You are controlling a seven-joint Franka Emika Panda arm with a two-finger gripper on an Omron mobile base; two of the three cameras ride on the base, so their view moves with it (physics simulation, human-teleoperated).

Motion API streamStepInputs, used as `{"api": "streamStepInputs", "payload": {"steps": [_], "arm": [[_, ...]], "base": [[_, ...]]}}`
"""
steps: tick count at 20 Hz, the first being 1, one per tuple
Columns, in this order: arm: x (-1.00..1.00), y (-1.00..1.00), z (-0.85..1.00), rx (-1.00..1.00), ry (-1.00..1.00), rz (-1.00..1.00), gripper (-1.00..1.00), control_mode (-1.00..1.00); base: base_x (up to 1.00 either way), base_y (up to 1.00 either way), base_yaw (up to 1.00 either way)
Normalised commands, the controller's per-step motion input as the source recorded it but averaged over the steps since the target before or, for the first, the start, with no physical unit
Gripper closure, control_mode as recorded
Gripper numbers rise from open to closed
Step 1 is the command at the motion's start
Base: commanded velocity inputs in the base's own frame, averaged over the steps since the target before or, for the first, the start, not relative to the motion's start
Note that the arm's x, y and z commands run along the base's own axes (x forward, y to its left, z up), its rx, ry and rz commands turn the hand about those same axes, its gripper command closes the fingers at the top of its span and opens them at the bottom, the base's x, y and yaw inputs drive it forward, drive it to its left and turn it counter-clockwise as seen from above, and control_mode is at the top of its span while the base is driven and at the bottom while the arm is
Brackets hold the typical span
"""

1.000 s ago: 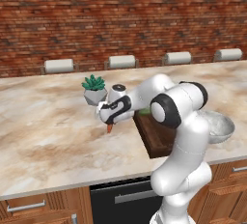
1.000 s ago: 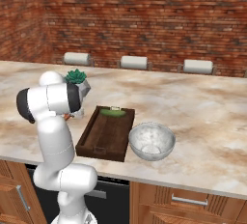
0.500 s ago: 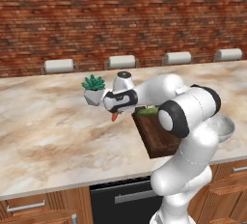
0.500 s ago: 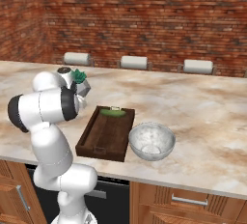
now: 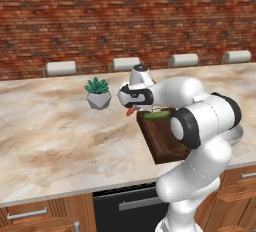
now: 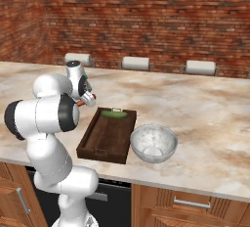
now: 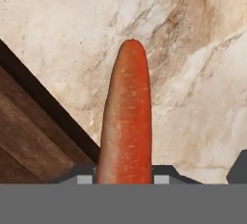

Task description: Place the two vegetables and bowl onto the tray for setting up a vegetable dip station.

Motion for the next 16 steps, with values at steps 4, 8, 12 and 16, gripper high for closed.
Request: {"api": "streamStepInputs", "payload": {"steps": [4, 8, 12, 16], "arm": [[0.11, -0.46, 0.13, 0.02, 0.0, -0.36, 1.0, -1.0], [0.12, -0.51, 0.05, 0.03, 0.0, -0.36, 1.0, -1.0], [0.06, -0.57, 0.04, 0.05, 0.0, -0.36, 1.0, -1.0], [0.01, -0.59, 0.07, 0.09, 0.03, -0.31, 1.0, -1.0]], "base": [[0.0, 0.0, 0.0], [0.0, 0.0, 0.0], [0.0, 0.0, 0.0], [0.0, 0.0, 0.0]]}}
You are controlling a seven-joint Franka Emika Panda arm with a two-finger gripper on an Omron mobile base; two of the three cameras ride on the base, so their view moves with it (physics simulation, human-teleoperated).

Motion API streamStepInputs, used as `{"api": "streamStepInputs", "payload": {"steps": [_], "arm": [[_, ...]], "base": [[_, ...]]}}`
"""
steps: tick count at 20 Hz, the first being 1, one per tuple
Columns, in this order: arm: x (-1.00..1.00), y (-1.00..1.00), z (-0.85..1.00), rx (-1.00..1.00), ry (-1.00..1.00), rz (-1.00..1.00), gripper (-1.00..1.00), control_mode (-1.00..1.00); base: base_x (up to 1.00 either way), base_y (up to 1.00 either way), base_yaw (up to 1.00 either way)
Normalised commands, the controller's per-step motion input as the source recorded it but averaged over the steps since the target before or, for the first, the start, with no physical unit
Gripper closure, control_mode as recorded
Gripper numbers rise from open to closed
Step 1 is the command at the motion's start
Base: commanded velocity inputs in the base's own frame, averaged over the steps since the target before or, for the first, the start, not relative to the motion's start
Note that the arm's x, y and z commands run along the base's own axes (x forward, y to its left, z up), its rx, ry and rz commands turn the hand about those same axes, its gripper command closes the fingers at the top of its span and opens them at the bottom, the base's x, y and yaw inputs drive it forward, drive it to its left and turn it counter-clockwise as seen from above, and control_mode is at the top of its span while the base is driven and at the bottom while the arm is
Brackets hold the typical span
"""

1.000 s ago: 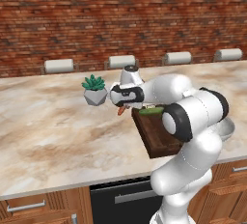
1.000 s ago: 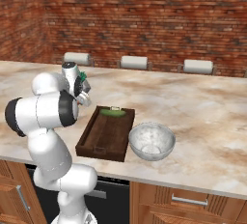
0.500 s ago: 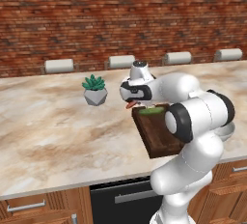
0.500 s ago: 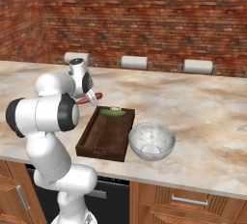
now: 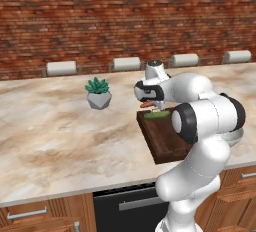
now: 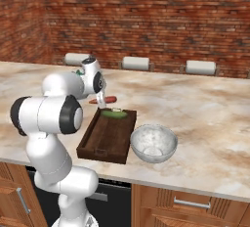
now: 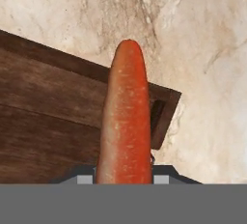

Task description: Place the two vegetables and bowl onto the tray for setting up a vegetable dip station.

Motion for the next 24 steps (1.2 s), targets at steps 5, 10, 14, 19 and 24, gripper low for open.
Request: {"api": "streamStepInputs", "payload": {"steps": [5, 10, 14, 19, 24], "arm": [[0.0, -0.42, 0.05, 0.11, 0.06, -0.27, 1.0, -1.0], [0.0, -0.28, 0.0, 0.06, 0.02, -0.16, 1.0, -1.0], [-0.02, -0.02, -0.1, 0.0, 0.0, -0.01, 1.0, -1.0], [-0.06, 0.0, -0.35, 0.0, 0.0, 0.0, 1.0, -1.0], [-0.08, 0.0, -0.31, 0.0, 0.0, 0.0, 1.0, -1.0]], "base": [[0.0, 0.0, 0.0], [0.0, 0.0, 0.0], [0.0, 0.0, 0.0], [0.0, 0.0, 0.0], [0.0, 0.0, 0.0]]}}
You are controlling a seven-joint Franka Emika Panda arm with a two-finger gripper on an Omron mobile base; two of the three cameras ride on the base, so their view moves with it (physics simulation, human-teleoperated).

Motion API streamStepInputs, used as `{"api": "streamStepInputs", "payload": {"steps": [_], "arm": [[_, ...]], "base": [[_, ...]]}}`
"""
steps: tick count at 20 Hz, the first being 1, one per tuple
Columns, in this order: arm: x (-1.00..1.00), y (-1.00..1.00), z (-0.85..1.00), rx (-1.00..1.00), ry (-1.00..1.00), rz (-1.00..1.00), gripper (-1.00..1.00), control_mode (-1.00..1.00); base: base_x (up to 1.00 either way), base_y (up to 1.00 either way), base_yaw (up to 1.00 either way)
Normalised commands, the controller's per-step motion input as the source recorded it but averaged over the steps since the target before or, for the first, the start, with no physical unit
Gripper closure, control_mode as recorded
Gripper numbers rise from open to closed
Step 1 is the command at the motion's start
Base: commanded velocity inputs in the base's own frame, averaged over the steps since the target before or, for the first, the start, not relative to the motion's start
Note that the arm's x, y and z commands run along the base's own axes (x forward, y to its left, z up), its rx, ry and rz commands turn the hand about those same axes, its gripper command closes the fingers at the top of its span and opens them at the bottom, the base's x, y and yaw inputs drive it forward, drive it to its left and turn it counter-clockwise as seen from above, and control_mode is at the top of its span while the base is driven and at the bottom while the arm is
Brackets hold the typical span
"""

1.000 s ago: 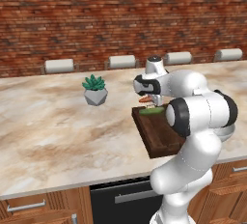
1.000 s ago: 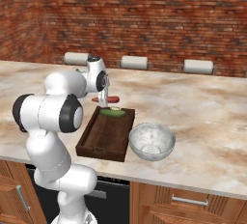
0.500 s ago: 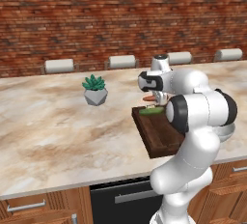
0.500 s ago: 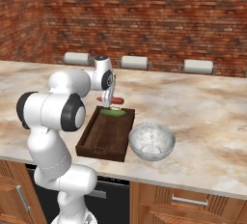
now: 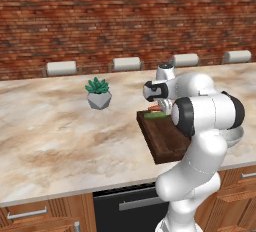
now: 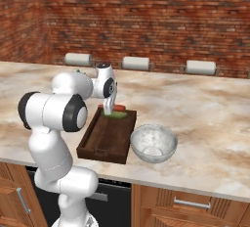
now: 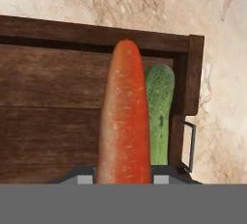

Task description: Place the two vegetables and bowl onto the tray for setting up a vegetable dip station.

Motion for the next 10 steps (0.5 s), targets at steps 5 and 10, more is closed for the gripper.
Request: {"api": "streamStepInputs", "payload": {"steps": [5, 10], "arm": [[0.0, 0.0, -0.26, 0.0, 0.0, 0.0, 1.0, -1.0], [0.0, 0.0, -0.26, 0.0, 0.0, 0.0, 1.0, -1.0]], "base": [[0.0, 0.0, 0.0], [0.0, 0.0, 0.0]]}}
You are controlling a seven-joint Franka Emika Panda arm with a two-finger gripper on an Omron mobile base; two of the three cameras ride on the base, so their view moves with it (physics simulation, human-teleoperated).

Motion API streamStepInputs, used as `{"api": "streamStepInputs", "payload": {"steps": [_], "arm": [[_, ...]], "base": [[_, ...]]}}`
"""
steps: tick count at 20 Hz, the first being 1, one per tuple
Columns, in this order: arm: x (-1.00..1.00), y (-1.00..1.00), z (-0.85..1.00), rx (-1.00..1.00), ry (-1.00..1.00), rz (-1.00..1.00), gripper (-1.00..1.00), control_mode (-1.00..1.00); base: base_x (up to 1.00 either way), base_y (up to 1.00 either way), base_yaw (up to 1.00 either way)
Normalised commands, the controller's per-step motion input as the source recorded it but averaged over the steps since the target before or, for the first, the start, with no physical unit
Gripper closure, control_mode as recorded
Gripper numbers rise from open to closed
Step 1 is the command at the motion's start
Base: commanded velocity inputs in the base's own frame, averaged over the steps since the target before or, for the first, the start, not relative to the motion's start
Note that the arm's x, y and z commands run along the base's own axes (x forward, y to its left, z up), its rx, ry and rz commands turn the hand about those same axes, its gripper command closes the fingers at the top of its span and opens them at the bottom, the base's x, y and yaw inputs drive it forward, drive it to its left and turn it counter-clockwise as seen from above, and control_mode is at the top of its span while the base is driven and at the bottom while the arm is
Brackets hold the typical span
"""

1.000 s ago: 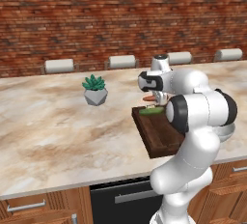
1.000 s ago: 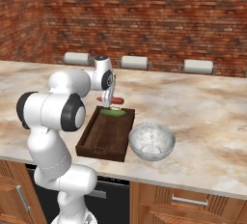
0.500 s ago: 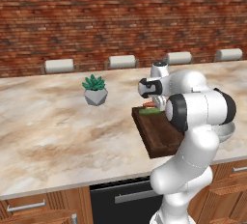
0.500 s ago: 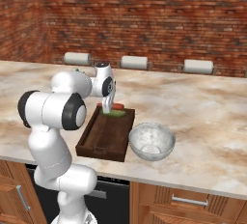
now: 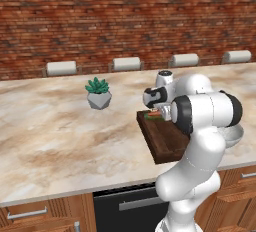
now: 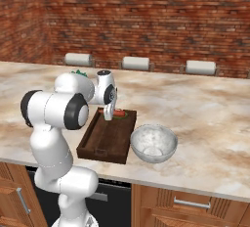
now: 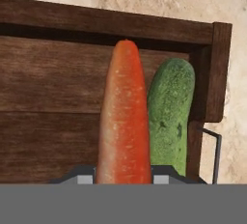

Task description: Place the two vegetables and bowl onto the tray for setting up a vegetable dip station.

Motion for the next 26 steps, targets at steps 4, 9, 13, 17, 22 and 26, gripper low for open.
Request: {"api": "streamStepInputs", "payload": {"steps": [4, 9, 13, 17, 22, 26], "arm": [[0.0, -0.04, -0.04, 0.0, 0.0, 0.0, 1.0, -1.0], [0.0, -0.08, -0.01, 0.01, 0.0, 0.0, 1.0, -1.0], [0.0, 0.0, 0.0, 0.0, 0.0, 0.0, 1.0, -1.0], [0.0, 0.0, -0.02, 0.0, 0.0, 0.0, -1.0, -1.0], [0.0, 0.0, 0.0, 0.0, 0.0, 0.0, -1.0, -1.0], [0.01, 0.0, 0.0, 0.0, 0.0, 0.0, -1.0, -1.0]], "base": [[0.0, 0.0, 0.0], [0.0, 0.0, 0.0], [0.0, 0.0, 0.0], [0.0, 0.0, 0.0], [0.0, 0.0, 0.0], [0.0, 0.0, 0.0]]}}
